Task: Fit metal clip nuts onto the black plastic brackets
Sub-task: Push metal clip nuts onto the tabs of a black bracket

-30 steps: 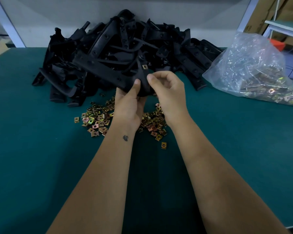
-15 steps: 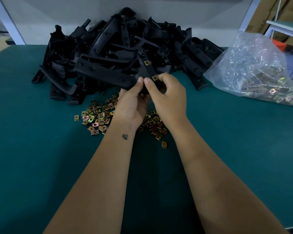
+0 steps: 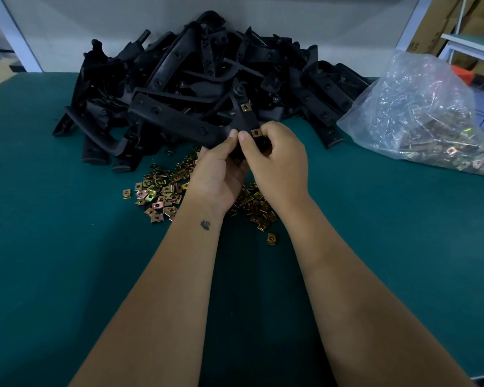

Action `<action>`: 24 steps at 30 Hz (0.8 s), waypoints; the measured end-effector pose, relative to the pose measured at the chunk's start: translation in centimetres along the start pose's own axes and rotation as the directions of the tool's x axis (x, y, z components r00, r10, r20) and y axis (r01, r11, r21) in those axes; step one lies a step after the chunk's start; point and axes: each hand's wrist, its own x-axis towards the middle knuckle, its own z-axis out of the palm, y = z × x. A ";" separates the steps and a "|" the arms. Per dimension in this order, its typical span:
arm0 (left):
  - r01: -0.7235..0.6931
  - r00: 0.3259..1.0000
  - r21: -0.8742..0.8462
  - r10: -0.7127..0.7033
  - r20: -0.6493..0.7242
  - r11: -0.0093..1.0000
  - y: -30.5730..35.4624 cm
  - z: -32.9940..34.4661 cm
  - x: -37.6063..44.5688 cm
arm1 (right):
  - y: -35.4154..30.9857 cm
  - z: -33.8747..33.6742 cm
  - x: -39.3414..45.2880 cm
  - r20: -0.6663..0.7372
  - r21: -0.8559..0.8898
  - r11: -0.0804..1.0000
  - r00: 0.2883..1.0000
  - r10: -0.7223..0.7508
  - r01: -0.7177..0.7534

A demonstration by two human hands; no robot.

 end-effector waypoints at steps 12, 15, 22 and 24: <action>0.037 0.997 0.005 -0.038 0.073 0.999 0.2 -0.5 -0.1 | 0.0 0.0 0.0 0.079 -0.050 0.998 0.996 -0.033 0.037; 0.046 0.995 -0.036 -0.043 0.092 0.998 0.4 -0.9 0.0 | -0.2 0.0 -0.1 0.058 -0.020 0.999 0.998 -0.035 0.036; 0.030 0.993 0.026 -0.032 0.110 0.999 0.3 -0.6 -0.3 | -0.8 -0.3 -0.1 -0.090 -0.017 0.995 0.991 -0.096 0.095; 0.038 0.992 0.047 -0.043 0.121 0.998 0.2 -0.4 -0.4 | -0.9 -0.3 -0.1 -0.116 -0.026 0.995 0.988 -0.098 0.096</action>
